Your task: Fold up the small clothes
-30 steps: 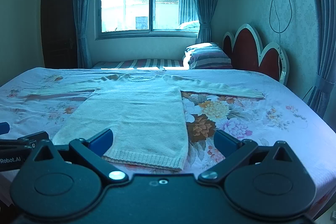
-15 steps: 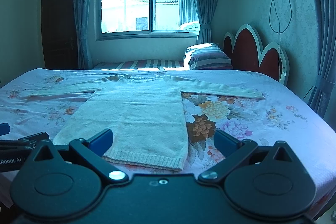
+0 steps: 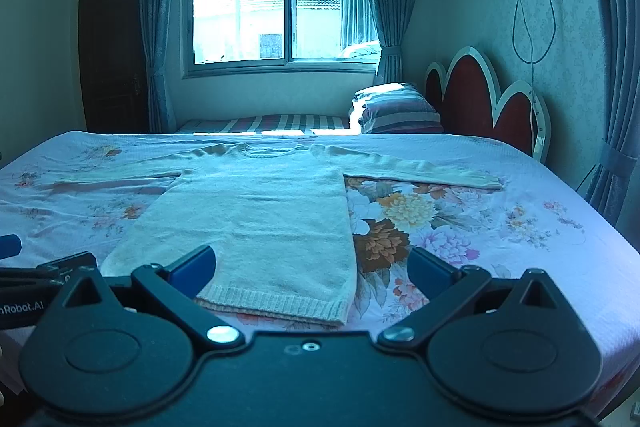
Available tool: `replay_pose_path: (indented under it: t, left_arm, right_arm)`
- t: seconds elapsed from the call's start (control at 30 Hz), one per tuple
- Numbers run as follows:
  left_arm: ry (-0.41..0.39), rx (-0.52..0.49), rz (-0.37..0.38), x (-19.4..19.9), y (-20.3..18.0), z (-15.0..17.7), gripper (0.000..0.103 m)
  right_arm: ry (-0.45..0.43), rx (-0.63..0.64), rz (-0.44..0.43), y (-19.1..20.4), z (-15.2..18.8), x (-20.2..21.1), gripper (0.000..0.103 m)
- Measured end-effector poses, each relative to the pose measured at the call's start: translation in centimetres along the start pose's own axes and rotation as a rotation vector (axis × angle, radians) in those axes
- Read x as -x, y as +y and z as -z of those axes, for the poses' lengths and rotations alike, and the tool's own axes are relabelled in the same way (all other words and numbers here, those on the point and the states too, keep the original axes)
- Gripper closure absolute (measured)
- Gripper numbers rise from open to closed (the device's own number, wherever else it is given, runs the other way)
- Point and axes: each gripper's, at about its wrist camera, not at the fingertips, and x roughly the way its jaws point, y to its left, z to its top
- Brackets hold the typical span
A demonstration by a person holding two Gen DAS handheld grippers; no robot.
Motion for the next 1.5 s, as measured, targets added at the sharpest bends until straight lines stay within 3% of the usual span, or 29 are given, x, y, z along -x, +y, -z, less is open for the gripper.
replay_pose_path:
  t: [0.27,0.43,0.53,0.7,0.93,0.97,1.03,1.27,1.37,1.47,1.5]
  left_arm:
    - [0.023,0.011,0.009,-1.2,0.3,-0.5,0.000]
    - [-0.020,0.117,0.013,-3.4,3.6,-2.4,0.000]
    - [0.009,0.158,0.000,-7.1,6.2,-3.7,0.000]
    - [0.043,0.367,0.041,-15.2,13.1,-5.5,0.000]
    - [0.021,0.590,-0.102,-26.5,23.9,-8.2,0.001]
    - [0.011,0.620,-0.126,-27.9,25.6,-8.4,0.002]
    - [0.021,0.688,-0.162,-31.1,28.5,-8.4,0.025]
    - [0.046,0.948,-0.295,-40.5,38.3,-5.4,0.025]
    - [0.043,1.020,-0.280,-43.5,41.5,-3.9,0.025]
    - [0.033,0.994,-0.243,-45.8,43.4,-4.6,0.027]
    - [0.029,1.004,-0.224,-46.4,43.8,-4.7,0.041]
  right_arm:
    - [0.006,-0.002,-0.001,-0.2,0.0,-0.2,0.000]
    - [-0.013,0.003,0.012,-0.8,-1.3,-1.9,0.000]
    - [-0.048,0.033,0.069,-1.4,-2.7,-4.2,0.000]
    - [-0.059,0.024,0.136,-4.0,-6.1,-10.1,0.000]
    - [-0.093,-0.043,0.224,-8.4,-10.2,-18.3,0.000]
    - [-0.080,-0.053,0.228,-9.2,-10.6,-19.8,0.000]
    - [-0.051,-0.076,0.218,-10.5,-11.0,-22.5,0.000]
    - [0.058,-0.189,0.289,-13.7,-10.6,-29.9,0.001]
    - [0.086,-0.209,0.321,-13.0,-10.3,-31.3,0.001]
    - [0.096,-0.256,0.352,-12.1,-10.8,-31.4,0.001]
    - [0.094,-0.269,0.363,-11.8,-10.9,-31.1,0.001]
